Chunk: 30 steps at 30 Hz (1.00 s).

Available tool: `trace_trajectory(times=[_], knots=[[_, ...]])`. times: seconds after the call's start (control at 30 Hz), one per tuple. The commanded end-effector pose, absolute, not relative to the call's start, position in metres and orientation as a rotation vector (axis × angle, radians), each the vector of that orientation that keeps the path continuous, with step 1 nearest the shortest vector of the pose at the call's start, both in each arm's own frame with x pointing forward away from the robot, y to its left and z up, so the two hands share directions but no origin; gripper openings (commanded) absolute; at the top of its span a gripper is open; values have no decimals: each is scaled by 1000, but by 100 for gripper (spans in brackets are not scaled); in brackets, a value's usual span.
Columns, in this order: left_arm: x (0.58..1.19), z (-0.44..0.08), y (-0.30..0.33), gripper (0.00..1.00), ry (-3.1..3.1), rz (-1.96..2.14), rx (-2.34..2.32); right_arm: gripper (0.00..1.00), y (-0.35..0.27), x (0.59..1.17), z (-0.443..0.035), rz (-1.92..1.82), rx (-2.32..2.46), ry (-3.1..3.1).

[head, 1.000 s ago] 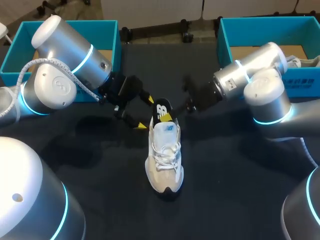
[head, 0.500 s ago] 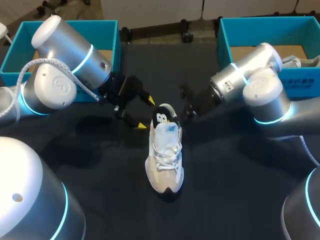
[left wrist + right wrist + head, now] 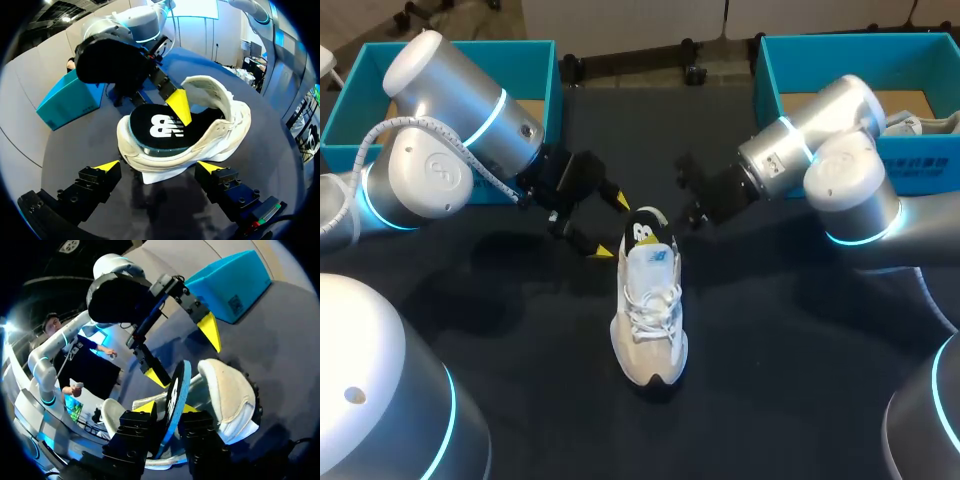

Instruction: Take the shoe out of the shoebox, open the shoe tongue, remove and reinsert the insole, then place the shoe into the shoebox

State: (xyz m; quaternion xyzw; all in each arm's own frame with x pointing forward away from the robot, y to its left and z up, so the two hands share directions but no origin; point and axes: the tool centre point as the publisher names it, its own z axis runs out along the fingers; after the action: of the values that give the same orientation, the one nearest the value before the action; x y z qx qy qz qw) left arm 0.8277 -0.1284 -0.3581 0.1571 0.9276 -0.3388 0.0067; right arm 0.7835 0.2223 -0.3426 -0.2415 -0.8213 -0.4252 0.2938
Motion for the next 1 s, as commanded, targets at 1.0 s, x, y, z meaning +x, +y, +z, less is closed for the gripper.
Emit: trace_trajectory(times=[1.0], knots=[[827, -358, -128, 100, 2903, -1054, 492, 0, 225, 768, -355, -1076, -661, -2171]])
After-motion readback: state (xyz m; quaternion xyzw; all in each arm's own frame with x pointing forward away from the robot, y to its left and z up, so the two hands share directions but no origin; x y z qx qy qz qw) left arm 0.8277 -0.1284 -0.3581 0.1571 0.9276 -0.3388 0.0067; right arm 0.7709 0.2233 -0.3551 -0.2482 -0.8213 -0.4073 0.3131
